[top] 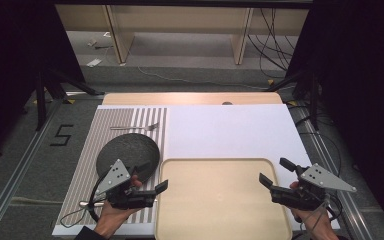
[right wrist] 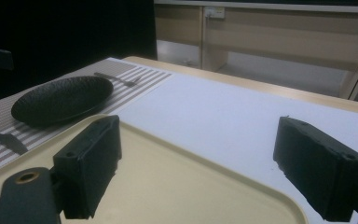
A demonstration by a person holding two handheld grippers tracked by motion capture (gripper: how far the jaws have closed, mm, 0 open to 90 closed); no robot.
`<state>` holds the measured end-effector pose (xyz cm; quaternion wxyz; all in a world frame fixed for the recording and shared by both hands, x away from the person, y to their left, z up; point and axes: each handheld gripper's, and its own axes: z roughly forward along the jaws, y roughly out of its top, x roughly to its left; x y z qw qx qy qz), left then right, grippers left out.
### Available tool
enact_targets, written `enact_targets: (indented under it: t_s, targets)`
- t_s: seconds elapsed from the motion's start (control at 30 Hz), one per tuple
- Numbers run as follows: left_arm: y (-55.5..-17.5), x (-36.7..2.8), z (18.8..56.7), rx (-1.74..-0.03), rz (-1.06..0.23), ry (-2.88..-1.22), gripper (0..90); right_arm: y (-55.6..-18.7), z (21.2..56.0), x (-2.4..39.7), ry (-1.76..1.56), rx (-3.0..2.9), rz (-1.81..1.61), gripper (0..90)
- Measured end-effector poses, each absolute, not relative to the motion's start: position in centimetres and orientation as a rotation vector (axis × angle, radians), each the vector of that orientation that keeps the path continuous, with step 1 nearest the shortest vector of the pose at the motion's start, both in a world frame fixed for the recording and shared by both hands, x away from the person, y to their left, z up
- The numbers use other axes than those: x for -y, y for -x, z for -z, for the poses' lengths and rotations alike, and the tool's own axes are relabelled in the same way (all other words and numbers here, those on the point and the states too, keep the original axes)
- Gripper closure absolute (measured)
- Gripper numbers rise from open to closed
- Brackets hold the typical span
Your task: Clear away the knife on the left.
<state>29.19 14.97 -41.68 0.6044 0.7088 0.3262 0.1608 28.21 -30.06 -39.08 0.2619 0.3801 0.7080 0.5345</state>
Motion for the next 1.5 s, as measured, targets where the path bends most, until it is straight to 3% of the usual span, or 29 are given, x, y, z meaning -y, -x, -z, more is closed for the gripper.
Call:
enact_targets:
  t_s: [0.7,1.5]
  targets:
    - [-29.3,-15.2,40.9,-0.756,-0.366,-1.677,15.4,-28.2,39.1,30.1,-1.035,-1.911,-1.446,16.1]
    - [-30.4,-17.0,39.4,-0.789,-0.325,-2.06,15.7,-28.2,39.2,30.0,-1.034,-1.923,-1.451,16.1]
